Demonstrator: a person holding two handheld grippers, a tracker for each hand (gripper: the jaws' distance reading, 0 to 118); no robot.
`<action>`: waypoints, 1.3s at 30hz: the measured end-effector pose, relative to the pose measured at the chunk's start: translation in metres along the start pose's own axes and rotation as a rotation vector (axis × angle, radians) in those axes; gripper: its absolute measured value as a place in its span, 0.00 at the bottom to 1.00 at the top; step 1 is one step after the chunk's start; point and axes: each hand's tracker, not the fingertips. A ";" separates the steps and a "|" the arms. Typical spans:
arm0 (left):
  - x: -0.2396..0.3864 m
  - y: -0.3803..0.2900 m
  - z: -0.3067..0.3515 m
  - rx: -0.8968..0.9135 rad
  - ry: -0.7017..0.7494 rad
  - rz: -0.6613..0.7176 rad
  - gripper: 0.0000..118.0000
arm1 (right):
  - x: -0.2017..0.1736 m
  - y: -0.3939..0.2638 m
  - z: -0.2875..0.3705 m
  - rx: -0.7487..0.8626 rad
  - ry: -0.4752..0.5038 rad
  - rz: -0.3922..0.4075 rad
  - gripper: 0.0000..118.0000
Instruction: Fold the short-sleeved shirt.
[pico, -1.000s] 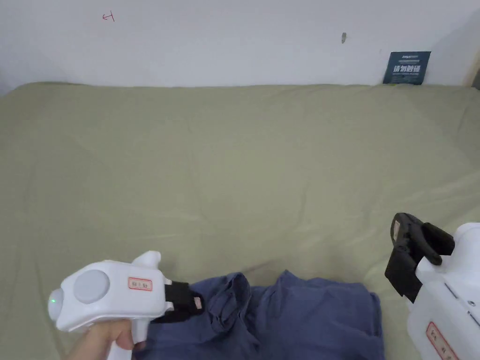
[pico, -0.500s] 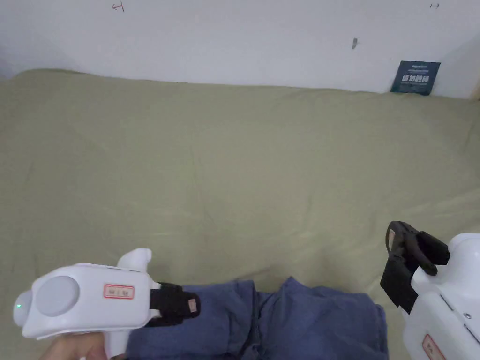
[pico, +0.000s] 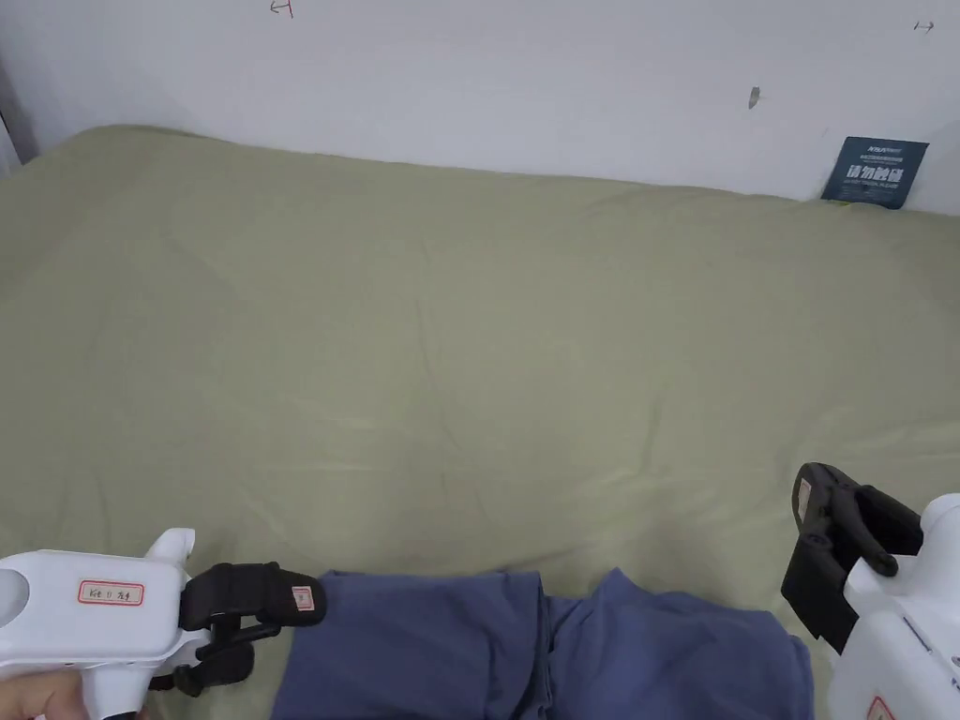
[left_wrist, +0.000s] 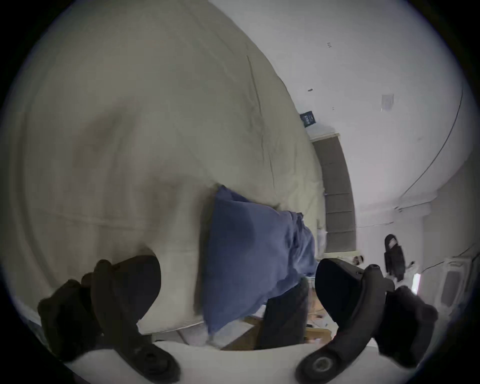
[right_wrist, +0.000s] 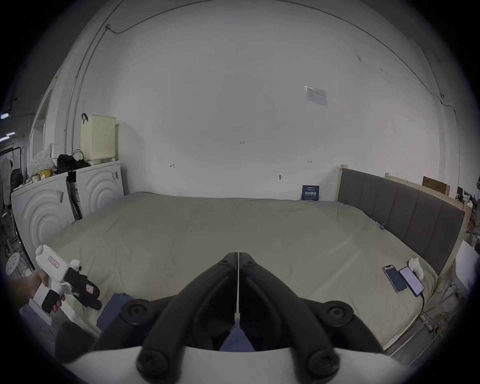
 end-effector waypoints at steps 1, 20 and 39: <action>-0.001 -0.002 -0.008 -0.022 -0.046 0.013 1.00 | 0.000 -0.001 0.000 -0.002 -0.006 0.002 0.04; -0.007 0.012 0.000 0.031 -0.053 0.019 0.07 | 0.016 0.001 0.016 0.011 -0.027 -0.025 0.03; 0.173 -0.024 0.021 0.095 0.547 -0.359 0.07 | 0.051 0.014 0.033 0.108 -0.079 -0.037 0.04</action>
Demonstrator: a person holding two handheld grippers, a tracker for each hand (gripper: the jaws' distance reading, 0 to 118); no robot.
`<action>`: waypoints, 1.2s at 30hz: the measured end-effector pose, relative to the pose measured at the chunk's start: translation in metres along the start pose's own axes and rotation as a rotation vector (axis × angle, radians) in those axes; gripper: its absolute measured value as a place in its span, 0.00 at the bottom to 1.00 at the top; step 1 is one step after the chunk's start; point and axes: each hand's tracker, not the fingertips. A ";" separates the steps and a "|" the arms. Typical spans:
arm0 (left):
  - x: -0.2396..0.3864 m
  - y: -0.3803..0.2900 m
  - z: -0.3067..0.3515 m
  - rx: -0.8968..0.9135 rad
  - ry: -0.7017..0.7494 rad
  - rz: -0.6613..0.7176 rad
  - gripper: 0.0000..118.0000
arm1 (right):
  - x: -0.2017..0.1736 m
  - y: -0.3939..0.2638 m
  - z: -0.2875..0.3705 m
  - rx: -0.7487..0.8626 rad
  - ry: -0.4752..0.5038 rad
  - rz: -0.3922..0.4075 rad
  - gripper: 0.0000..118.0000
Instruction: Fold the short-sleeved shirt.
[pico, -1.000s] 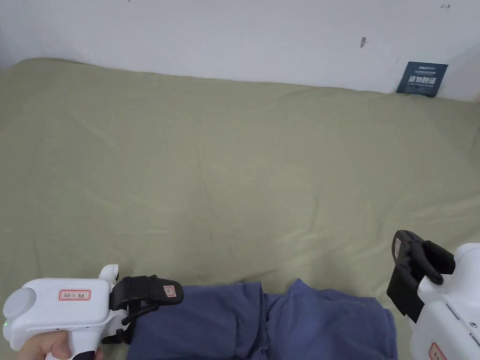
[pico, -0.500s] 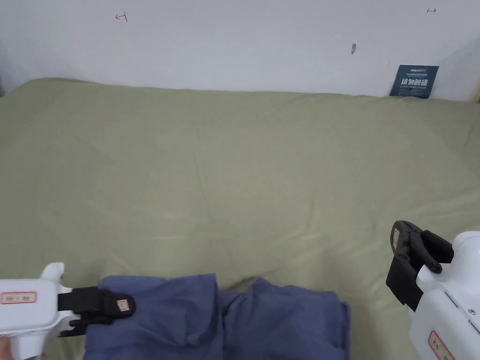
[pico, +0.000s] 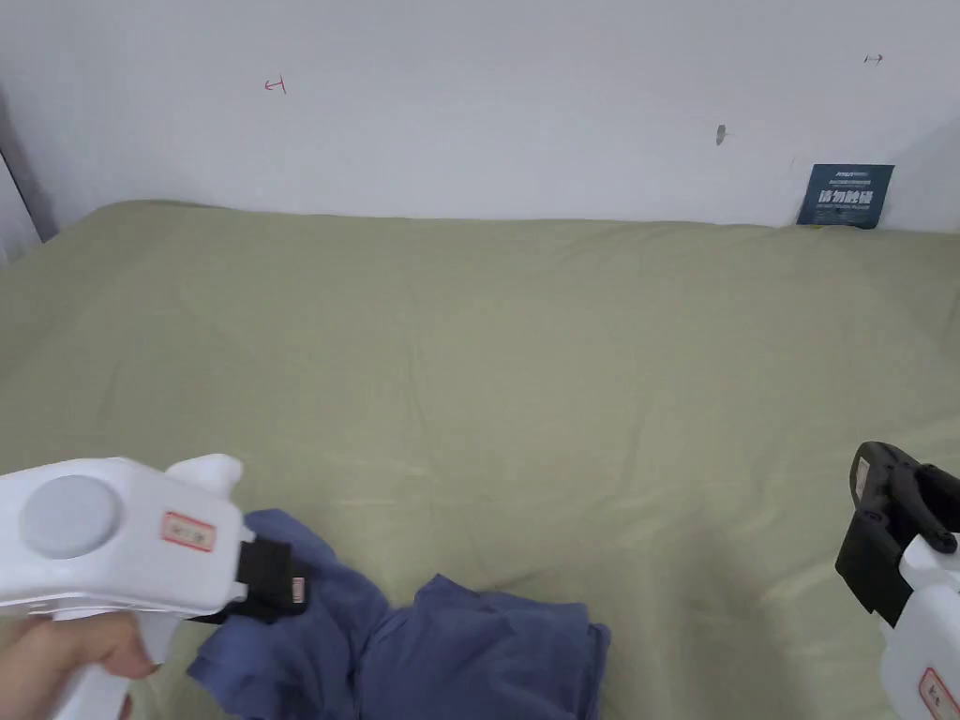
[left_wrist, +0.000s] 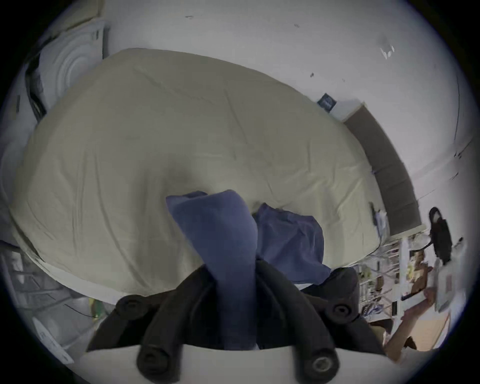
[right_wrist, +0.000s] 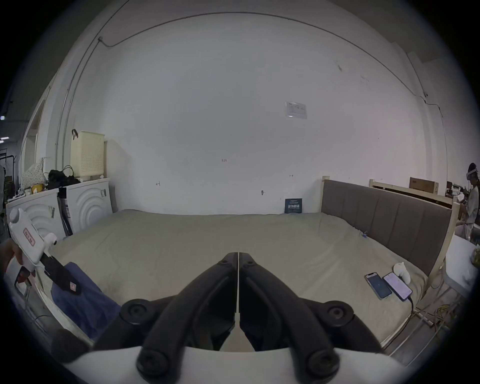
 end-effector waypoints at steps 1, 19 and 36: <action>0.019 0.001 -0.007 -0.015 0.011 -0.030 0.07 | 0.003 0.000 0.002 0.002 -0.005 -0.001 0.03; 0.107 -0.003 -0.085 0.069 -0.269 -0.013 0.76 | 0.043 -0.013 0.001 -0.055 -0.091 -0.024 0.03; 0.052 -0.058 -0.156 -0.145 -0.565 0.039 0.00 | -0.005 -0.072 -0.045 -0.478 0.351 -0.295 0.04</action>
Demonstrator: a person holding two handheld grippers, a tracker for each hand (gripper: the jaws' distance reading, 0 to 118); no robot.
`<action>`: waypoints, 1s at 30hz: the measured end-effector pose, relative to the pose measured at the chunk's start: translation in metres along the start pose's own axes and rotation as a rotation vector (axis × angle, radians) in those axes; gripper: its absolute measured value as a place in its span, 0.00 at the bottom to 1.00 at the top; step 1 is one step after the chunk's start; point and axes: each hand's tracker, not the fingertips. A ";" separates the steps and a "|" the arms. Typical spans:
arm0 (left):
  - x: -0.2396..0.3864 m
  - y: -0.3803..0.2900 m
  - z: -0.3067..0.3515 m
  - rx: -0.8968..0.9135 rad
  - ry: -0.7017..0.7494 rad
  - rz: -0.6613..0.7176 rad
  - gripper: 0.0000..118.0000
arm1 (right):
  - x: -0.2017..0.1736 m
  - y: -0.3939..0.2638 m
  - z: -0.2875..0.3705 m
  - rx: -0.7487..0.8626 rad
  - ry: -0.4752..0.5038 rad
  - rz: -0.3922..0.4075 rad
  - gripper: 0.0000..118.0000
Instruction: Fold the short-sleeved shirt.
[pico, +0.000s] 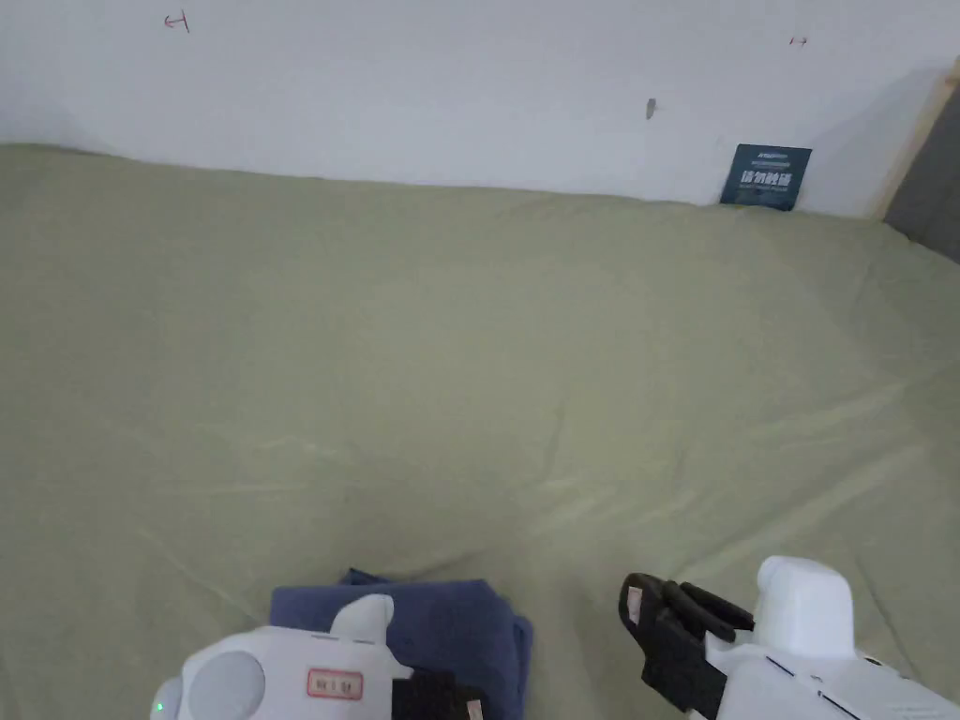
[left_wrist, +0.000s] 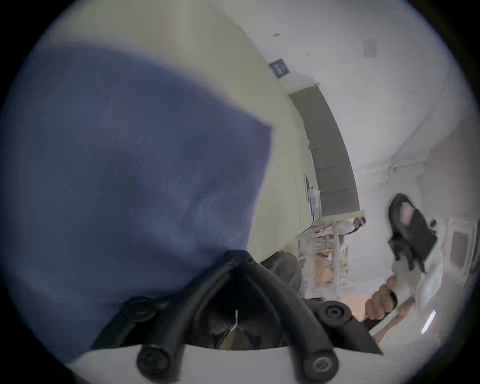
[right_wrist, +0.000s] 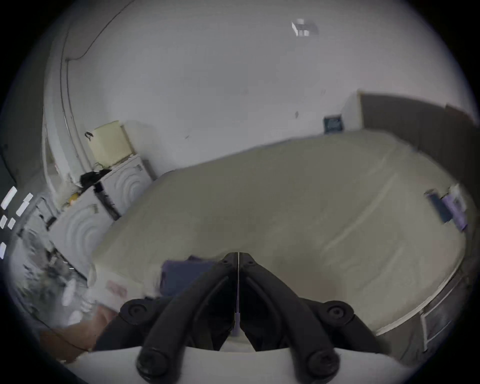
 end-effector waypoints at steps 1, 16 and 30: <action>0.005 0.011 0.018 0.007 0.004 -0.064 0.00 | 0.001 -0.001 -0.011 -0.031 0.049 -0.021 0.04; -0.093 0.019 0.139 0.104 0.054 0.132 0.05 | 0.078 -0.093 -0.218 -0.581 0.767 -0.818 0.03; -0.152 0.051 0.036 -0.021 -0.131 0.212 0.21 | 0.055 -0.070 -0.195 -0.596 0.685 -0.767 0.03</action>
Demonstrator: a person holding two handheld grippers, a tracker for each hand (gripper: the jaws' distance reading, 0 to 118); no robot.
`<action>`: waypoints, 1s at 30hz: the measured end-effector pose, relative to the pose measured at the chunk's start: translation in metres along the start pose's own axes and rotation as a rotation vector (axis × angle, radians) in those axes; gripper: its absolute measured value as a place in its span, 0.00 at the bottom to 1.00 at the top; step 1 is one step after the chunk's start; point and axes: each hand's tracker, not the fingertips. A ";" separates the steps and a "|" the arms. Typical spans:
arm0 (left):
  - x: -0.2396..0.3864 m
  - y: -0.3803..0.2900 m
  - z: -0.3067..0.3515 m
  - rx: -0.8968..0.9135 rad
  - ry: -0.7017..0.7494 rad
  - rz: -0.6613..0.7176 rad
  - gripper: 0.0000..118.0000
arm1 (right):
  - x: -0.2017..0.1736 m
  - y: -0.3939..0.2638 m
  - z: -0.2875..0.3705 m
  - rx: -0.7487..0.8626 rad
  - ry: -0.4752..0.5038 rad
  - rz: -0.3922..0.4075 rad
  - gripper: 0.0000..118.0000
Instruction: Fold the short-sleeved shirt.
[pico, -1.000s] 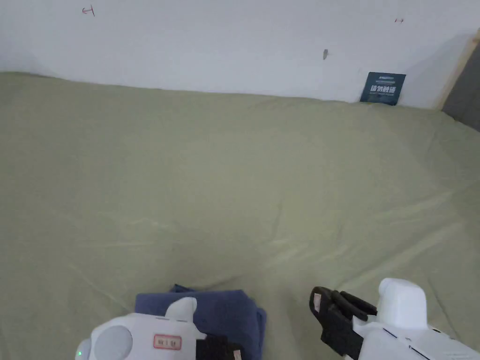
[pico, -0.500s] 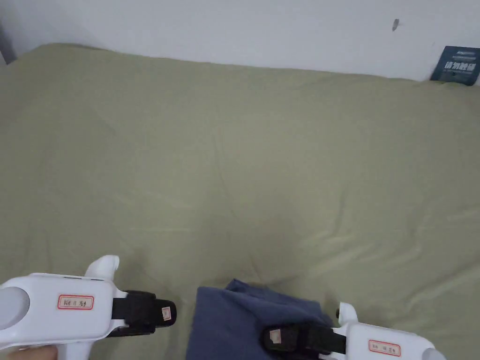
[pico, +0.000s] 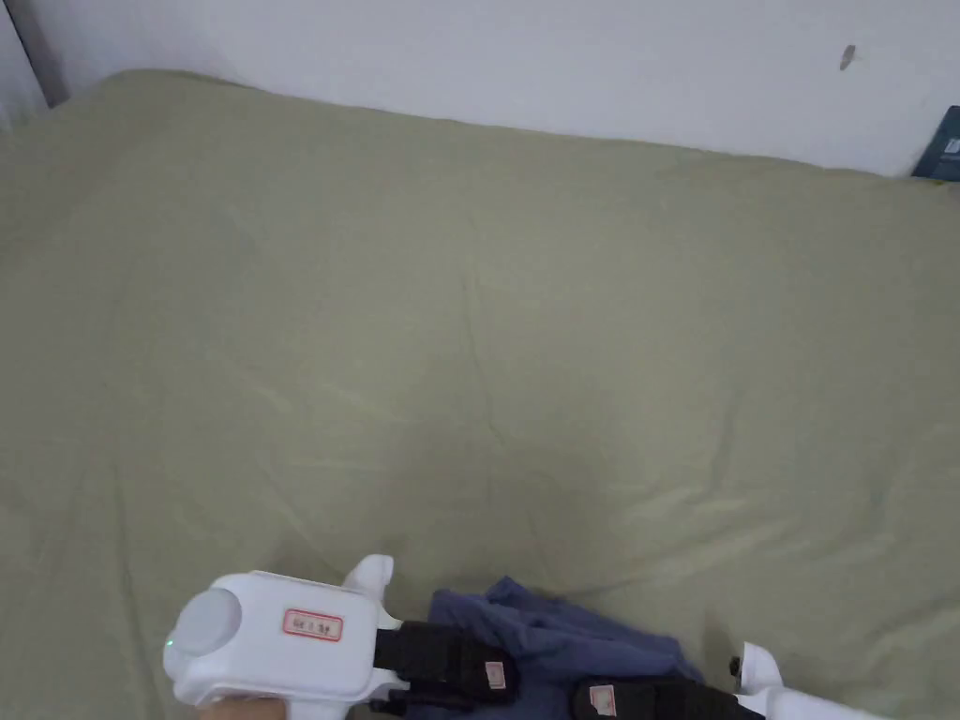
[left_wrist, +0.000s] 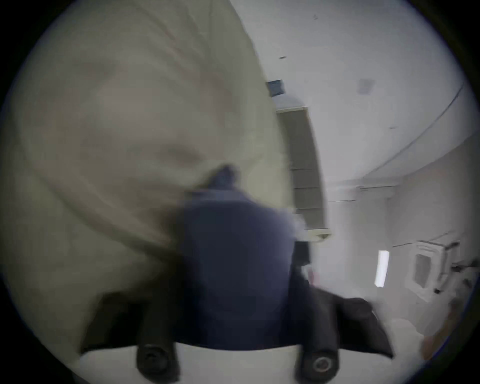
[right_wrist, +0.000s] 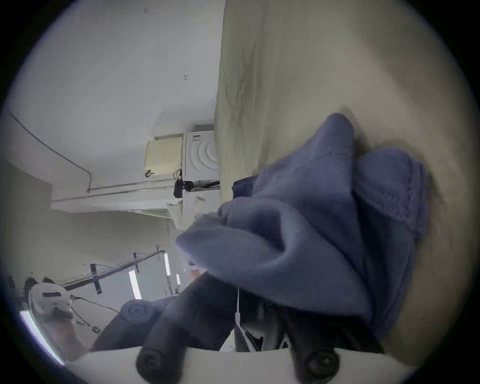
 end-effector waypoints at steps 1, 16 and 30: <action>-0.005 -0.002 0.002 -0.007 -0.005 -0.008 0.21 | 0.003 0.003 0.003 -0.001 -0.015 0.011 0.03; -0.043 0.079 0.342 0.203 0.302 -0.017 0.21 | -0.064 -0.007 0.011 0.099 -0.125 0.242 0.03; -0.026 0.117 0.415 0.339 0.660 -0.103 0.99 | -0.068 -0.005 0.000 0.026 -0.186 0.318 0.03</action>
